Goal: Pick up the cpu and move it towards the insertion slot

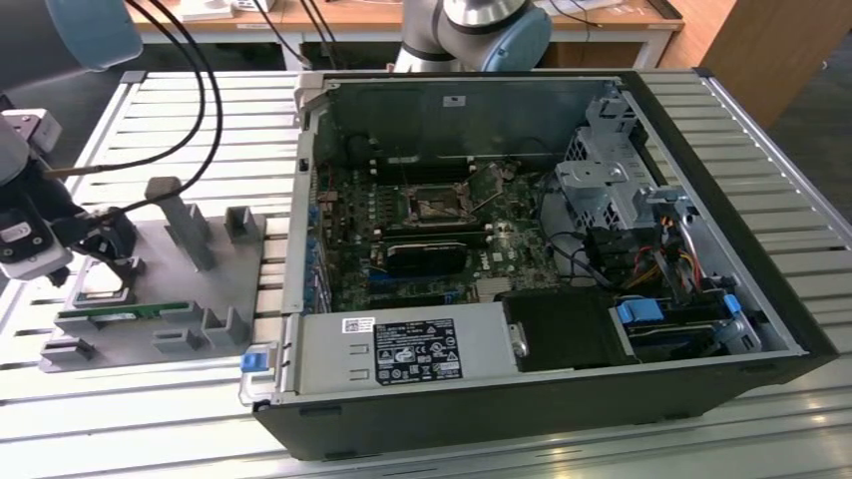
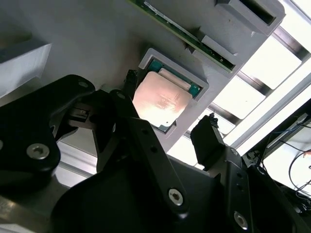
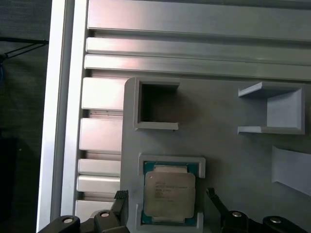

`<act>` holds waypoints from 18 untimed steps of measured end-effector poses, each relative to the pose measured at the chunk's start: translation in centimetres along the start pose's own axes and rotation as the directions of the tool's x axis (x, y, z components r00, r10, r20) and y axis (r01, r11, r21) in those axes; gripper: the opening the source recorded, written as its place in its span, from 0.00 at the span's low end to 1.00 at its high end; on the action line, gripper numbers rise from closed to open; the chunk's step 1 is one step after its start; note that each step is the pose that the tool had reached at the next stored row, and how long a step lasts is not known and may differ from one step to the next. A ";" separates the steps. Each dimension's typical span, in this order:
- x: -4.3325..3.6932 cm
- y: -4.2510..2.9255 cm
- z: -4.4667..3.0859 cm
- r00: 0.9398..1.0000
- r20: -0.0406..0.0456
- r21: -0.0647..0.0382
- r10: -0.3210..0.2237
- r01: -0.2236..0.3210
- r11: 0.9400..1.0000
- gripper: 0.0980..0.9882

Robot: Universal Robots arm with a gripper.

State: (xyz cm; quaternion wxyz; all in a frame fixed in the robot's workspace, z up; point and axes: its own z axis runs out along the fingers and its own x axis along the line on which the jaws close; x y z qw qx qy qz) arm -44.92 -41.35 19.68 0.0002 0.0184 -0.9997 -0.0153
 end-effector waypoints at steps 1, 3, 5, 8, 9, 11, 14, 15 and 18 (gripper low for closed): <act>-0.03 0.00 0.06 1.000 0.000 0.000 0.000 0.000 1.000 0.70; -0.08 -0.01 0.20 1.000 0.000 0.000 0.003 -0.003 1.000 0.70; -0.12 -0.01 0.33 1.000 0.000 0.000 0.005 -0.005 1.000 0.70; -0.15 0.05 0.55 1.000 0.000 0.000 0.005 -0.005 1.000 0.70; -0.16 0.07 0.62 1.000 0.000 0.000 0.005 -0.005 1.000 0.70; -0.17 0.11 0.75 1.000 0.000 0.000 0.005 -0.005 1.000 0.70; -0.19 0.12 0.93 1.000 0.000 0.000 0.005 -0.005 1.000 0.70; -0.20 0.13 0.97 1.000 0.000 0.000 0.005 -0.005 1.000 0.70; -0.26 0.17 1.05 1.000 0.000 0.000 0.005 -0.005 1.000 0.68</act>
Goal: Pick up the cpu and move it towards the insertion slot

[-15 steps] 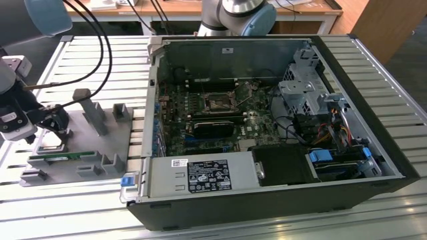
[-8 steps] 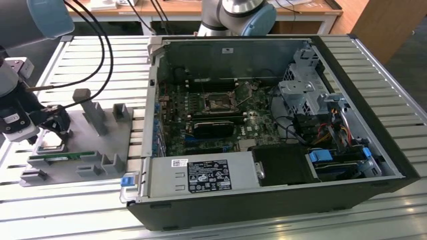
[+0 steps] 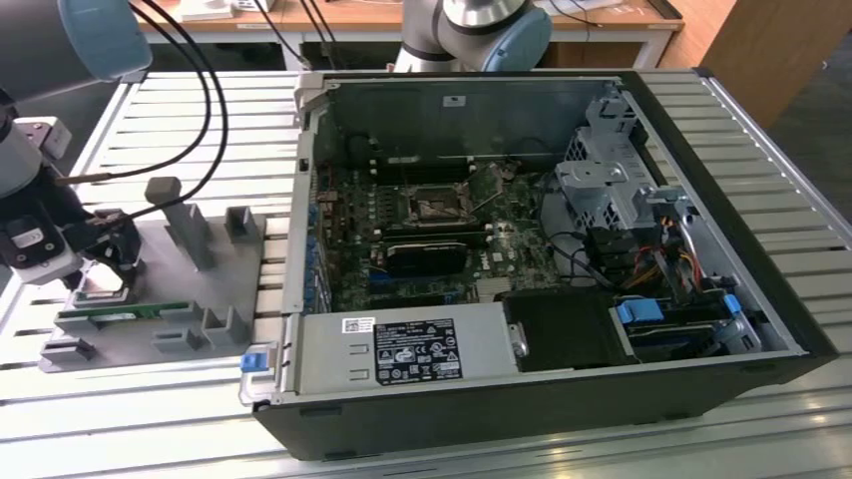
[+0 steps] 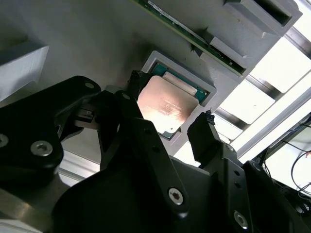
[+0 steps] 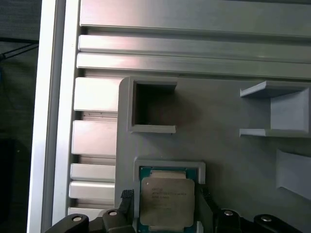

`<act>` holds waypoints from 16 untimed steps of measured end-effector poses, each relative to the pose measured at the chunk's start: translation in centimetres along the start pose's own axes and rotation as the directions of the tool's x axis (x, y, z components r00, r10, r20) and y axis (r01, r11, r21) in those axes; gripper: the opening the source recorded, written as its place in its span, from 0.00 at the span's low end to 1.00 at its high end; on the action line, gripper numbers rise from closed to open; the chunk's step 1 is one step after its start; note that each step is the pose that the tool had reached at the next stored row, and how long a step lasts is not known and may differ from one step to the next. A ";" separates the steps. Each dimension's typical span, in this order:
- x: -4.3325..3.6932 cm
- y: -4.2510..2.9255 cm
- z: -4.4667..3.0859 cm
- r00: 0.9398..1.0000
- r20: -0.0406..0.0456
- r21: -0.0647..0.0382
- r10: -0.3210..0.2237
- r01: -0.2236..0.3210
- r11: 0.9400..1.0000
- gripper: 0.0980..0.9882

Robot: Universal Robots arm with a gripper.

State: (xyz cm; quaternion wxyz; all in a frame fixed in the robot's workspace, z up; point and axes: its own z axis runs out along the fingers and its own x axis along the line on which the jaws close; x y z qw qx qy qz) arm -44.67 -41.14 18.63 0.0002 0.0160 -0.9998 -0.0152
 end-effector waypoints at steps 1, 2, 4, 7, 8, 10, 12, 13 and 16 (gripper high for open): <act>-0.01 0.02 0.02 1.000 0.000 0.000 0.000 0.000 1.000 0.60; -0.03 0.04 0.05 1.000 0.000 0.000 0.000 0.000 1.000 0.60; -0.05 0.07 0.06 1.000 0.000 0.000 0.000 0.000 1.000 0.60; -0.06 0.09 0.09 1.000 0.000 0.000 0.000 0.000 1.000 0.60; -0.06 0.10 0.11 1.000 0.000 0.000 0.000 0.000 1.000 0.60; -0.06 0.10 0.16 1.000 0.000 0.000 0.000 0.000 1.000 0.60; -0.06 0.10 0.20 1.000 0.000 0.000 0.000 0.000 1.000 0.60; -0.06 0.10 0.22 1.000 0.000 0.000 0.000 0.000 1.000 0.59; -0.06 0.09 0.26 1.000 0.000 0.000 0.000 0.000 1.000 0.51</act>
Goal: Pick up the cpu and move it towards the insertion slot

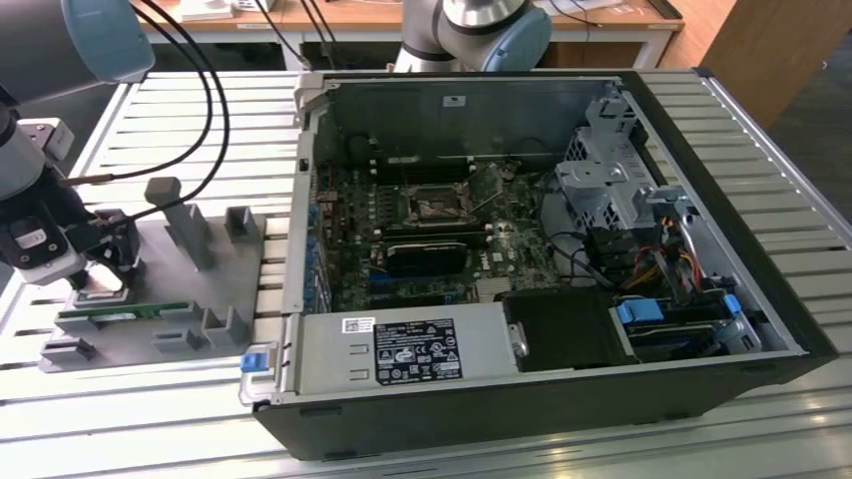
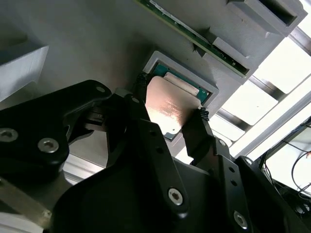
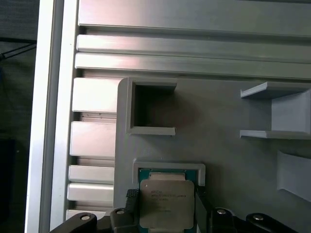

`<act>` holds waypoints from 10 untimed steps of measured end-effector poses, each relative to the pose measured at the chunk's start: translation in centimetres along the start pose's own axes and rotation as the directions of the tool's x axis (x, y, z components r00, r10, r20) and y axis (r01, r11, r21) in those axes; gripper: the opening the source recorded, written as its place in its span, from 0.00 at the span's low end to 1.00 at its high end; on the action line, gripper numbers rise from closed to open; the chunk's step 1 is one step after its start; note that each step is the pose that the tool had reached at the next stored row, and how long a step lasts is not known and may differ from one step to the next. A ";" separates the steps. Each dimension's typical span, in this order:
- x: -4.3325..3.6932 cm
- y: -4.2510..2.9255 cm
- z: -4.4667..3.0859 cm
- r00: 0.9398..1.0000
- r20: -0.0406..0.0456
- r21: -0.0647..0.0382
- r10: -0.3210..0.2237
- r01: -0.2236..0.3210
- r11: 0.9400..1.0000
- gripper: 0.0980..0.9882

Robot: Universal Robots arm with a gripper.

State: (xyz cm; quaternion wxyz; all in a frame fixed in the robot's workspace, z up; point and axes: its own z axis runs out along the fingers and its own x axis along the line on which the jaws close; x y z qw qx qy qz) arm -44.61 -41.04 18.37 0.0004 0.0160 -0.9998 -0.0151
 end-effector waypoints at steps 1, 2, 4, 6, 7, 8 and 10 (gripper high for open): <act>0.00 0.00 0.00 1.000 0.000 0.000 0.000 0.000 1.000 0.50; 0.00 0.00 0.01 1.000 0.000 0.000 0.000 0.000 1.000 0.50; 0.00 0.00 0.02 1.000 0.000 0.000 0.000 0.000 1.000 0.50; -0.01 0.01 -0.05 1.000 0.001 0.000 0.000 0.000 1.000 0.50; -0.01 0.02 -0.16 1.000 0.001 -0.001 0.000 0.000 1.000 0.50; 0.00 0.02 -0.33 1.000 0.001 0.000 0.000 0.000 1.000 0.50; 0.00 0.03 -0.62 1.000 0.000 0.000 0.000 0.000 1.000 0.50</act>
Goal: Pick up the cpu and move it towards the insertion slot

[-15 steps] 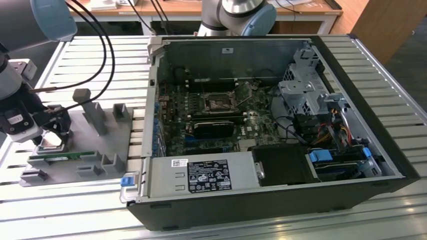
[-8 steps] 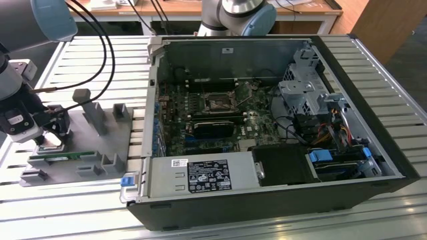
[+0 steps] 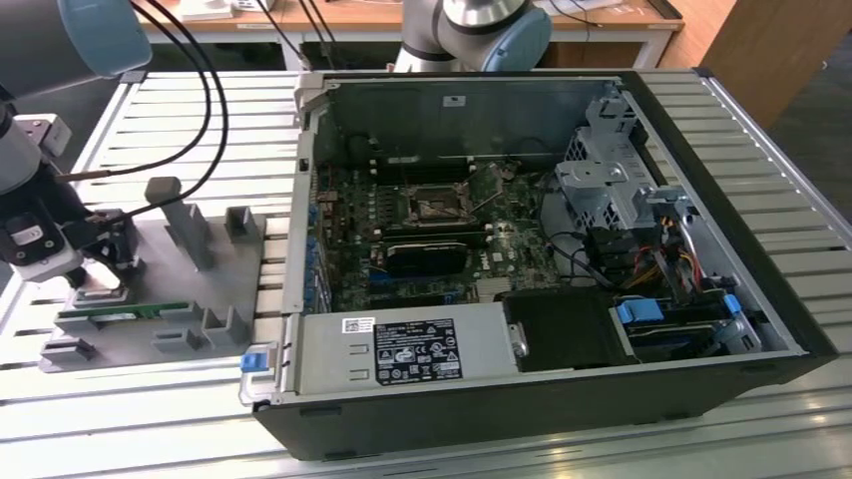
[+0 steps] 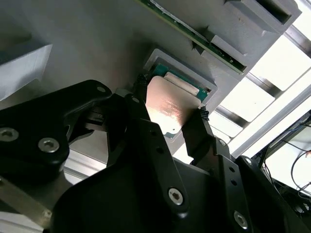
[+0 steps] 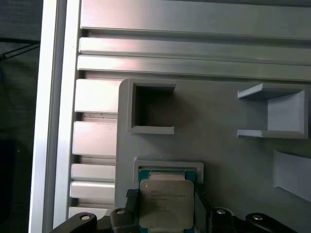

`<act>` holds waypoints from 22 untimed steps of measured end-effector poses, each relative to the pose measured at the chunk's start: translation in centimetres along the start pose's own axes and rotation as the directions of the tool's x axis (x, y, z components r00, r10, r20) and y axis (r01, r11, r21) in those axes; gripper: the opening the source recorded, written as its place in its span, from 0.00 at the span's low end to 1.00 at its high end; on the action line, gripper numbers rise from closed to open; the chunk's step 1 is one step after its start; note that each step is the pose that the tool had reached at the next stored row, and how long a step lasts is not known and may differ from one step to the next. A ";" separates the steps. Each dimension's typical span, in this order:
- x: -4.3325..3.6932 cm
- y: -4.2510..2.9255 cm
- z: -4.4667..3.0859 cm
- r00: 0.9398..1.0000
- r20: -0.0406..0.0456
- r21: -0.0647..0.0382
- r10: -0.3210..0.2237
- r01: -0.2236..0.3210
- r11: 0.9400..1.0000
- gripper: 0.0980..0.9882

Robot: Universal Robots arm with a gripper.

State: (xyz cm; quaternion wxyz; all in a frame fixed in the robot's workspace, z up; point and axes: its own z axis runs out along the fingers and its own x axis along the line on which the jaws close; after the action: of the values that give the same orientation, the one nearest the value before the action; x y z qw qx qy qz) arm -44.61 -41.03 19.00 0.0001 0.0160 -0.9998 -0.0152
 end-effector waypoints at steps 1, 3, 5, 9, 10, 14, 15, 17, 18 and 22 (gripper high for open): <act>0.00 0.00 -0.12 1.000 0.000 0.000 0.000 0.000 1.000 0.50; 0.00 0.01 -0.31 1.000 0.000 0.000 0.000 0.000 1.000 0.50; 0.00 0.01 -0.47 1.000 0.000 0.000 0.000 0.000 1.000 0.50; 0.00 0.02 -0.85 1.000 0.000 0.000 0.000 0.000 1.000 0.50; 0.00 0.03 -0.89 1.000 0.000 0.000 0.000 0.000 1.000 0.50; 0.00 0.02 -0.92 1.000 0.000 0.000 0.000 0.000 1.000 0.50; 0.00 0.03 -0.94 1.000 0.000 0.000 0.000 0.000 1.000 0.50; 0.01 0.03 -1.05 1.000 -0.001 0.000 0.000 0.000 1.000 0.50; 0.01 0.03 -1.10 1.000 0.000 0.000 0.000 0.000 1.000 0.50; 0.00 0.04 -1.39 1.000 0.000 0.000 0.000 0.000 1.000 0.50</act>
State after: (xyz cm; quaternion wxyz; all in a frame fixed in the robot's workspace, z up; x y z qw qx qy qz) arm -44.62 -41.03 20.38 0.0002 0.0160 -0.9998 -0.0152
